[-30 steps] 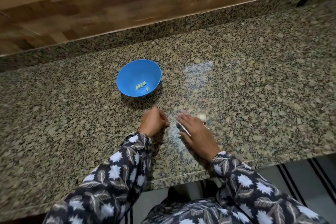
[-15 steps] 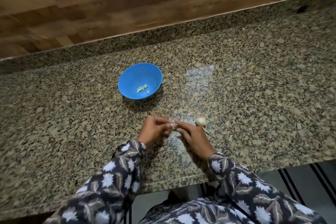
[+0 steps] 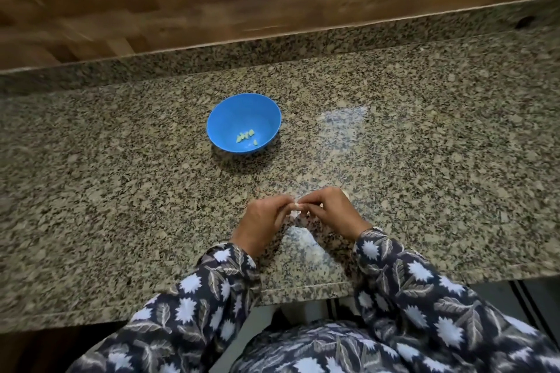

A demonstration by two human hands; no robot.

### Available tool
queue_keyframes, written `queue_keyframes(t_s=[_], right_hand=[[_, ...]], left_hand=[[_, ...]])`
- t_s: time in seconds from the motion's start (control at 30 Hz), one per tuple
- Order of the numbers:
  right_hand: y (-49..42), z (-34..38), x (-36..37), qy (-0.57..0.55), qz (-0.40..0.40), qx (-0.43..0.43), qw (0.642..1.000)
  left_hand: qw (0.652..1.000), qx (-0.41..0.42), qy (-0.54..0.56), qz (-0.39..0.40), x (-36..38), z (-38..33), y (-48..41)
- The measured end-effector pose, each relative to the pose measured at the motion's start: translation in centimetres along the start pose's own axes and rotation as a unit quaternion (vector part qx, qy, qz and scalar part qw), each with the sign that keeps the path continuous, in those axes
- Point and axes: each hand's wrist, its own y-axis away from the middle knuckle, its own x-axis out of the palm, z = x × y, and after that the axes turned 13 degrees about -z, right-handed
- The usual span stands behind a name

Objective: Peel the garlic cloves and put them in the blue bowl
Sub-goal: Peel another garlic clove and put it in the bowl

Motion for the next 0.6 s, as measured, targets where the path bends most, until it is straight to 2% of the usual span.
queue_keyframes(t_s=[0.07,0.13,0.2,0.27,0.3,0.33,0.4,0.43,0.47,0.5,0.53,0.6], right_hand=[[0.4,0.1,0.0,0.015,-0.026,-0.075,0.997],[0.9,-0.1,0.3,0.026,-0.046,-0.136,0.989],[1.1,-0.5,0.5,0.046,-0.058,-0.189,0.979],[1.2,-0.9,0.7,0.065,-0.057,-0.225,0.971],[1.1,-1.0,0.7,0.067,-0.054,-0.236,0.968],[0.9,-1.0,0.7,0.067,-0.049,-0.246,0.966],[0.3,-0.9,0.4,0.068,-0.029,-0.263,0.962],[0.1,-0.9,0.2,0.067,-0.017,-0.261,0.963],[-0.2,-0.8,0.0,0.063,-0.008,-0.247,0.967],[-0.3,-0.7,-0.2,0.059,-0.003,-0.218,0.974],[-0.5,-0.7,-0.2,0.050,0.000,-0.172,0.984],[-0.5,-0.5,-0.3,-0.003,0.015,-0.057,0.998]], left_hand=[[0.998,0.039,-0.034,0.032,-0.3,0.5,-0.2],[0.996,0.030,-0.052,0.065,-0.5,0.0,-0.3],[0.991,-0.050,-0.034,0.121,-0.8,-0.9,-0.5],[0.962,-0.200,0.047,0.181,-0.9,-1.1,-0.9],[0.926,-0.294,0.123,0.204,-1.2,-1.0,-1.2],[0.873,-0.382,0.210,0.219,-1.4,-0.7,-1.5],[0.748,-0.506,0.361,0.231,-1.8,-0.5,-1.8],[0.709,-0.533,0.403,0.226,-1.9,-0.5,-1.7],[0.696,-0.539,0.422,0.219,-1.9,-0.6,-1.6],[0.711,-0.524,0.422,0.205,-1.8,-0.8,-1.5],[0.754,-0.489,0.400,0.182,-1.5,-0.9,-1.4],[0.863,-0.382,0.311,0.113,-0.9,-0.8,-1.2]])
